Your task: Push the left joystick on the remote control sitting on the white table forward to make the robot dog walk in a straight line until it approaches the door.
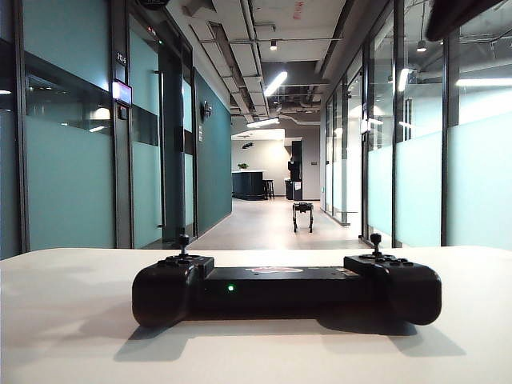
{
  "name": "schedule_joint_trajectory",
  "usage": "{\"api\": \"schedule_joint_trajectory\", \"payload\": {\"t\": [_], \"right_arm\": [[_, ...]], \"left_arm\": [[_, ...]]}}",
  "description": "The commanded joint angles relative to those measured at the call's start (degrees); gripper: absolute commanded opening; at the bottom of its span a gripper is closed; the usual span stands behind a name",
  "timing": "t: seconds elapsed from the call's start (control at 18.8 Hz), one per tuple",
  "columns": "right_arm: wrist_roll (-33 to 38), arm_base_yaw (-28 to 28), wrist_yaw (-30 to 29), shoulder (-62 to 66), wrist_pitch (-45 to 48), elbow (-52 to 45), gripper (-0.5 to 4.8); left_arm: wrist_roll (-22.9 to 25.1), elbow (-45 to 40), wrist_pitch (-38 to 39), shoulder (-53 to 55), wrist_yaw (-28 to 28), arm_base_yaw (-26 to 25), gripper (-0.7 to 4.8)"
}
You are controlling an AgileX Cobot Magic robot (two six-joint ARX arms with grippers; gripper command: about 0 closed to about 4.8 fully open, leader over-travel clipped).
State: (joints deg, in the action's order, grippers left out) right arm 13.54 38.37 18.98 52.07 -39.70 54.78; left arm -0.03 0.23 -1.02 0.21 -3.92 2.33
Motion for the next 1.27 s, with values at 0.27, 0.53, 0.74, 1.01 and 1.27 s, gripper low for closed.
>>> {"api": "schedule_joint_trajectory", "payload": {"t": [0.27, 0.53, 0.74, 1.01, 1.27], "right_arm": [[-0.17, -4.81, 10.03, -8.41, 19.87, -13.51, -0.01], [-8.52, -10.38, 2.73, -18.88, 35.06, -28.61, -0.01], [-12.72, -14.93, -1.09, -30.97, 39.91, -40.09, -0.01], [-12.72, -23.43, -6.14, -42.84, 40.0, -46.95, -0.01], [-12.7, -29.75, -7.56, -49.72, 40.22, -51.58, -0.01]], "left_arm": [[0.02, 0.17, -0.31, 0.02, 0.11, -0.02, -0.05], [0.04, 0.17, -0.31, 0.02, 0.11, 0.0, -0.05], [0.02, 0.17, -0.31, 0.02, 0.13, 0.0, -0.05], [0.02, 0.17, -0.28, 0.02, 0.13, 0.0, -0.05], [0.04, 0.17, -0.31, 0.02, 0.11, 0.0, -0.05]]}}
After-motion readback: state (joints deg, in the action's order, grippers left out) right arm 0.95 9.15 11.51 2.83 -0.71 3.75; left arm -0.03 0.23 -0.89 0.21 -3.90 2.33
